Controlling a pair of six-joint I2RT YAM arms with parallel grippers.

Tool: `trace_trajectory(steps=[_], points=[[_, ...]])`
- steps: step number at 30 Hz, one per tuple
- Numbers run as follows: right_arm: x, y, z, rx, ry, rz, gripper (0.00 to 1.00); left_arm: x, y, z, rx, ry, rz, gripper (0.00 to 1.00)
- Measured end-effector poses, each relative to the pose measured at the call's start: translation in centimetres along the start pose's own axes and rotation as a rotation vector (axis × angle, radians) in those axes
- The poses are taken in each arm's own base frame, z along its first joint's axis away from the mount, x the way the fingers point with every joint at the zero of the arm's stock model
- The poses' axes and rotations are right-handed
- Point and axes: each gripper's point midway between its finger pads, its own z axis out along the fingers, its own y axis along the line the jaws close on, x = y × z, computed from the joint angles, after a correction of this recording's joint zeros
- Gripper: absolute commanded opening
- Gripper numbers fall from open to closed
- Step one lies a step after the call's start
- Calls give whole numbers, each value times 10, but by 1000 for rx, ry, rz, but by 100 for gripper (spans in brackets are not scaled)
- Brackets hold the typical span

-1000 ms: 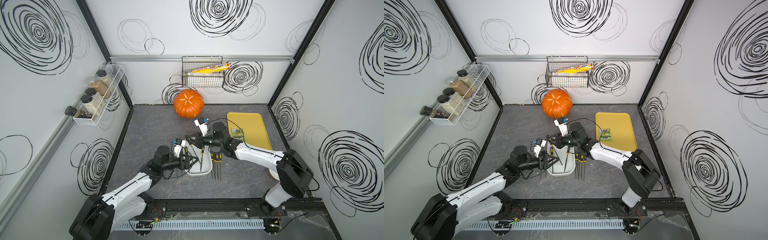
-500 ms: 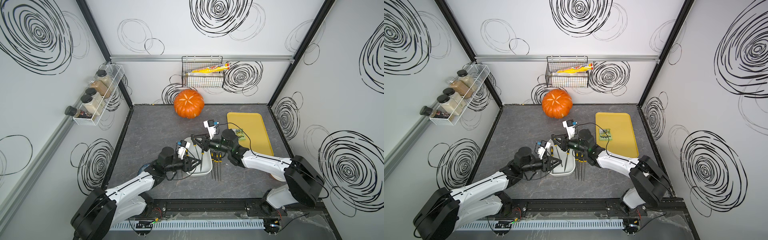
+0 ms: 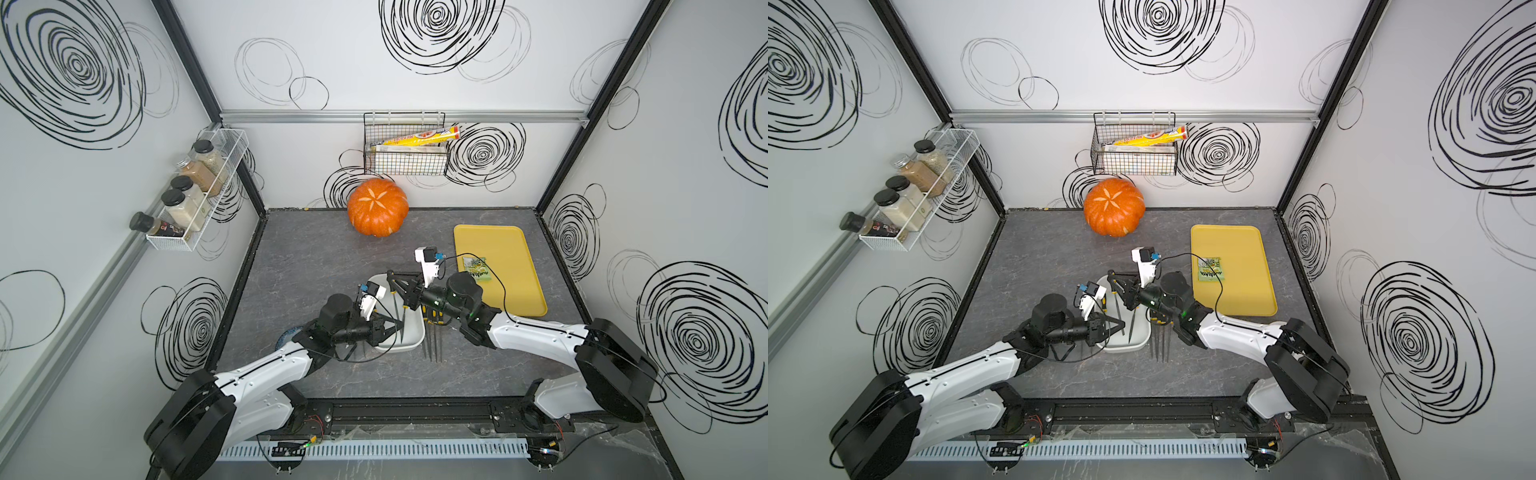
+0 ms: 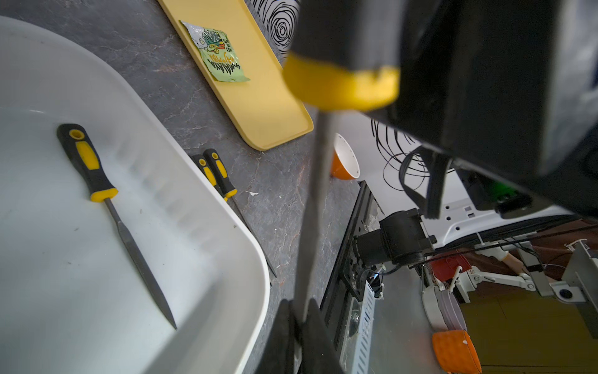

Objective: Take the file tool out of the storage box
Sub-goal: Pick up the file tool from the storage box, then place the file tool at the center of the board.

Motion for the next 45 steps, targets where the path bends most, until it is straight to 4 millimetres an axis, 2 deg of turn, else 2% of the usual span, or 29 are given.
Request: trace_trajectory(steps=[3,8,17,21,25,27,30,33,38,45], points=[[-1,1,0,-3,-9,1,24,-1,0,0,1,-2,2,0],[-2,3,-2,-12,-19,0,33,-2,1,-1,-8,-9,-4,0],[-15,15,-12,-36,-55,-28,37,0,10,-2,-53,-7,-26,0],[-24,20,-20,-9,-40,-89,40,-1,23,-8,-157,6,-64,0],[-44,25,-23,55,-27,-171,42,-12,31,-19,-295,17,-112,0],[-54,24,-29,94,-34,-215,42,-16,32,-25,-364,32,-133,0],[-56,14,-39,156,-18,-260,43,-17,36,-40,-487,59,-161,0],[-49,1,-44,209,19,-285,43,-7,46,-59,-610,100,-193,0],[-34,-13,-48,258,82,-311,44,29,79,-86,-800,244,-295,0],[-24,-25,-52,300,118,-338,44,61,109,-110,-941,372,-403,0]])
